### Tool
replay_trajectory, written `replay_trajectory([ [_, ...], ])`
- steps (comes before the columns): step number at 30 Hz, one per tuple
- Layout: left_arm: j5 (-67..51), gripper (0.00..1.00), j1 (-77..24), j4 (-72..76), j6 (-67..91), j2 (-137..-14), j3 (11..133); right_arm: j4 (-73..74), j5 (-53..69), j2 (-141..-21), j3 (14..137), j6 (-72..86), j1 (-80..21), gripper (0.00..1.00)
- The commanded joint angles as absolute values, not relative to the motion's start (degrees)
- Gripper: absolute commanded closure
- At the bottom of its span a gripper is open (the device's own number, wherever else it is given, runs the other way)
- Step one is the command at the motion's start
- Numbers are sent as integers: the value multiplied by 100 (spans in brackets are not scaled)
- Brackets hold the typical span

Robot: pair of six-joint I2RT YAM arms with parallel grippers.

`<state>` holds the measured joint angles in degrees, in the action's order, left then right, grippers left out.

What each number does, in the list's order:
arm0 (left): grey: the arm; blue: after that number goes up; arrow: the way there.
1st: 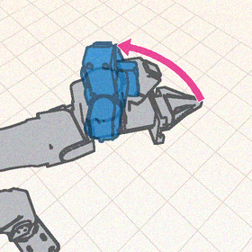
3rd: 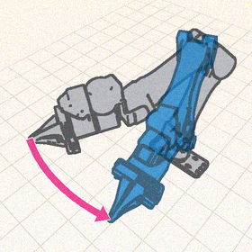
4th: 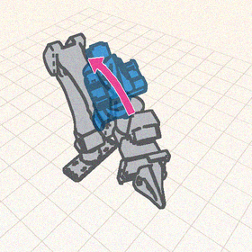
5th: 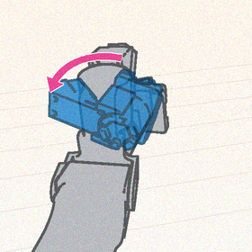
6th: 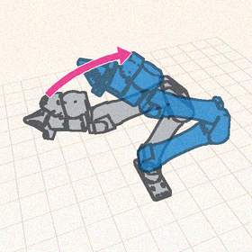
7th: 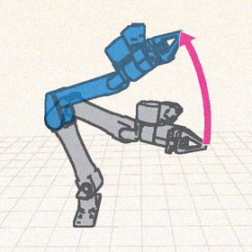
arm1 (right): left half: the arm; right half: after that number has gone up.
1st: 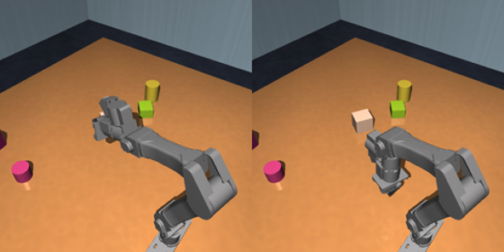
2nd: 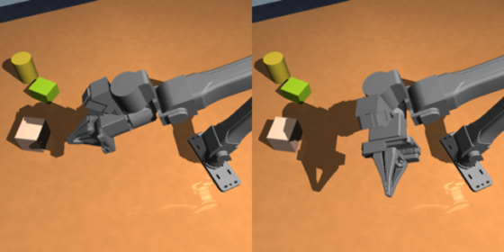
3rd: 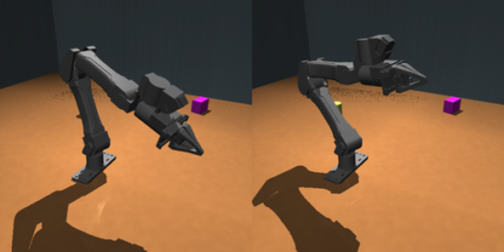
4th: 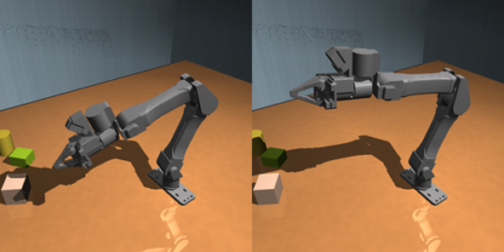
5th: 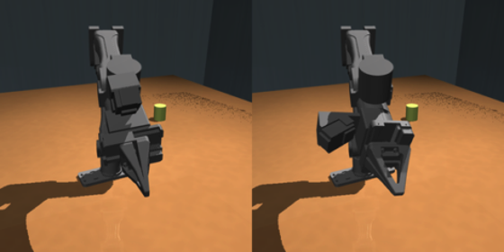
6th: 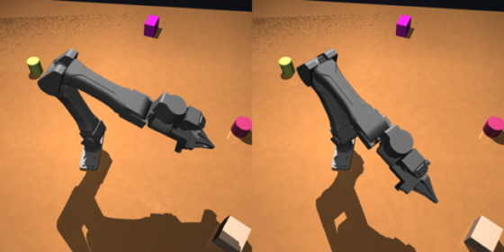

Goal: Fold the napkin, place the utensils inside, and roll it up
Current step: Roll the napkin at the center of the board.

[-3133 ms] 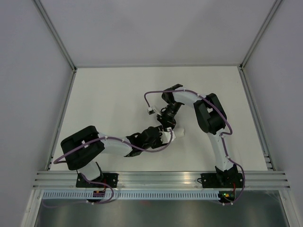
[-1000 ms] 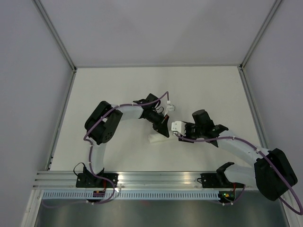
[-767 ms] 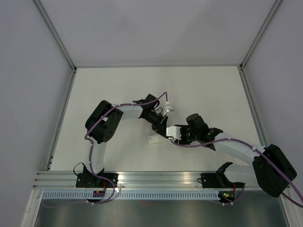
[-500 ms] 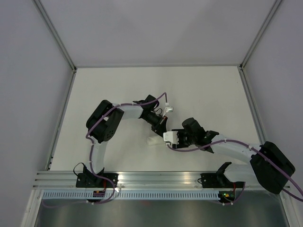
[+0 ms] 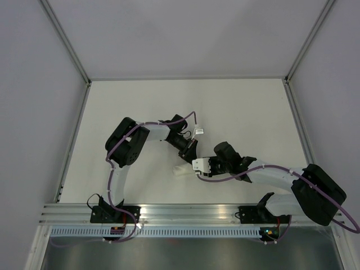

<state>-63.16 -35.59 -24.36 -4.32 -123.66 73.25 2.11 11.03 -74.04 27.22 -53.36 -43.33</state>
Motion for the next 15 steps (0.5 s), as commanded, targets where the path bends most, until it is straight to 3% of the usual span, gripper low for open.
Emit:
replay_trajectory([
  [1, -5238, 66, -3586, -2874, -484, -12718, 7137, 132, 747, -7585, 2637, -5484, -4324, 74],
  [6, -5264, 59, -3516, -2804, -404, -12604, 7137, 202, 835, -7708, 2680, -5581, -4315, 76],
  [7, -5299, 49, -3490, -2778, -387, -12577, 7119, 237, 861, -7725, 2698, -5598, -4315, 76],
  [8, -5352, 47, -3454, -2647, -317, -12542, 7084, 246, 861, -7752, 2707, -5607, -4315, 76],
  [15, -5625, 47, -3103, -2101, -62, -11980, 6794, 220, 853, -7910, 2803, -5722, -4315, 76],
])
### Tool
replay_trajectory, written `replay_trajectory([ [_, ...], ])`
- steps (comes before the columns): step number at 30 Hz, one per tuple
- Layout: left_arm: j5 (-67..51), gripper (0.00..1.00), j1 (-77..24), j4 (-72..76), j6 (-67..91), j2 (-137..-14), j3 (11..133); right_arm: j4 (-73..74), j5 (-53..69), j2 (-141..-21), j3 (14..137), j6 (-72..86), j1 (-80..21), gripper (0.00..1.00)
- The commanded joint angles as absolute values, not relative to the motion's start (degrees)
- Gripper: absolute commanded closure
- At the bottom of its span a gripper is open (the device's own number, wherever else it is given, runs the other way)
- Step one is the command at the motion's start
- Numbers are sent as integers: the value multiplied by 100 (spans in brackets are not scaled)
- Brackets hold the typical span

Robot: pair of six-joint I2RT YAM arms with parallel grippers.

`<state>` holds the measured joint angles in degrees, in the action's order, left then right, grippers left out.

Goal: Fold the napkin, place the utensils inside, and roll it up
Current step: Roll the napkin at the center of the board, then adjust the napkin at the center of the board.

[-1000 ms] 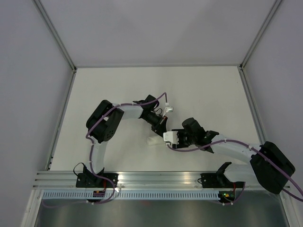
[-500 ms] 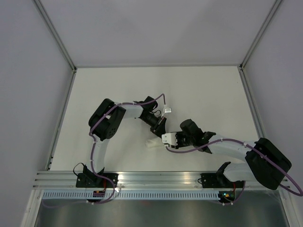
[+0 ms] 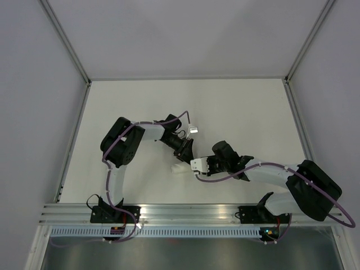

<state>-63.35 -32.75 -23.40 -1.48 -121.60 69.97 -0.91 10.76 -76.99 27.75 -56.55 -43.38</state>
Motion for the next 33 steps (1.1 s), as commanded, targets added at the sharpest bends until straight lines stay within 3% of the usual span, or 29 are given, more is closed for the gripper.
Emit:
replay_trajectory([
  [1, -5642, 47, -3068, -2083, 95, -11945, 6785, 211, 844, -7936, 2821, -5739, -4298, 76],
  [13, -5248, 46, -2584, -1785, 588, -11646, 6557, 298, 975, -8341, 3155, -5985, -4254, 73],
  [20, -3807, 46, -2408, -1731, 870, -11242, 6556, 992, 1450, -8753, 3717, -6258, -4026, 78],
  [24, -3375, 46, -2408, -1670, 967, -11162, 6566, 1038, 1565, -9008, 4034, -6390, -3850, 73],
  [33, -2998, 63, -2531, -941, 1731, -10749, 5784, 80, 1038, -9781, 4570, -5854, -3647, 48],
])
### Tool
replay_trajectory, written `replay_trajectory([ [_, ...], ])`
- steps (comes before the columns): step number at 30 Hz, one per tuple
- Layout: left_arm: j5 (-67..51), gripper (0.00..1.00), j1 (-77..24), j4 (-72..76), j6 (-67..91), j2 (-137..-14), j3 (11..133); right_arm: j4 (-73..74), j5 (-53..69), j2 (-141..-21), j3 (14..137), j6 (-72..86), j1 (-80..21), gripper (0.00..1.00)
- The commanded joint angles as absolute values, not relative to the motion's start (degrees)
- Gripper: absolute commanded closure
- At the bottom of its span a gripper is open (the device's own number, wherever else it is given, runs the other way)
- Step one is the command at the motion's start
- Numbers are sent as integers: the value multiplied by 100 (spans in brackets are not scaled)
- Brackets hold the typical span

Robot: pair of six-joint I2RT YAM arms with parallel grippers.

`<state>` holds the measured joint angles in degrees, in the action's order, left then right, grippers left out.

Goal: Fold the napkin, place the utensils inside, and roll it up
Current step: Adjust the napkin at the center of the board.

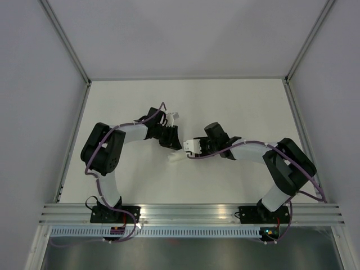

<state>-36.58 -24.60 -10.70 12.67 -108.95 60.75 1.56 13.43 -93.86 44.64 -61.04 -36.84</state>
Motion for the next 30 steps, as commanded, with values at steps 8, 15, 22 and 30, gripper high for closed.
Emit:
replay_trajectory([
  [8, -2620, 69, -2891, -800, 2030, -10661, 5520, -474, 519, -10511, 5237, -5450, -3577, 43],
  [15, -2373, 70, -3006, -519, 2469, -10643, 5440, -475, 238, -11003, 5809, -4984, -3428, 42],
  [22, -2435, 70, -3103, -439, 2558, -10863, 5616, -281, 255, -11276, 6267, -4667, -3314, 42],
  [30, -2373, 70, -3111, -466, 2531, -10890, 5695, -88, 351, -11320, 6398, -4632, -3138, 41],
])
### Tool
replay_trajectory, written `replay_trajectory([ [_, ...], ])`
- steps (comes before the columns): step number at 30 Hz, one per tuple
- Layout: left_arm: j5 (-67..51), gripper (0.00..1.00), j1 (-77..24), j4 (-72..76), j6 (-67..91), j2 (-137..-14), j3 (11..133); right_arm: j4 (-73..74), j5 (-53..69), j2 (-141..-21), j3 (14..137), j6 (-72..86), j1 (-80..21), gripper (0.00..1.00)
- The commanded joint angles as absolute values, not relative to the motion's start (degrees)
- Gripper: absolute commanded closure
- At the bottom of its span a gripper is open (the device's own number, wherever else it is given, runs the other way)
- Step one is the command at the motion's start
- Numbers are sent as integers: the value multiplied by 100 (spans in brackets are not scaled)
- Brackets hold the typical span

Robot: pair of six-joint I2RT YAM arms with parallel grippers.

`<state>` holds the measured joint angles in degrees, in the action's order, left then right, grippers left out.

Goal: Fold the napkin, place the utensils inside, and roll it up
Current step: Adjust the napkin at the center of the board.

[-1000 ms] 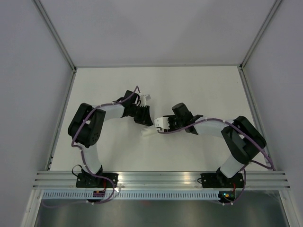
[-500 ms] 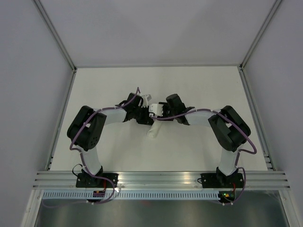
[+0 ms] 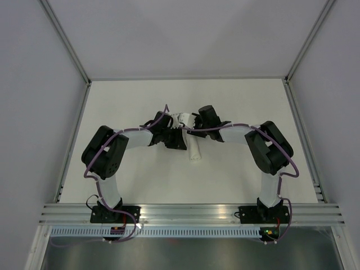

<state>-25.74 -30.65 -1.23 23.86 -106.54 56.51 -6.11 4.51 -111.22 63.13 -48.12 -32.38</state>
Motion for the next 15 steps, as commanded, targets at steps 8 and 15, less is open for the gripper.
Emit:
replay_trajectory([
  [8, -1987, 69, -3067, -686, 2548, -10793, 5889, 351, 430, -11048, 6293, -4369, -3120, 41],
  [15, -1618, 69, -2997, -589, 2759, -10512, 5976, 842, 606, -10547, 6204, -3912, -3085, 40],
])
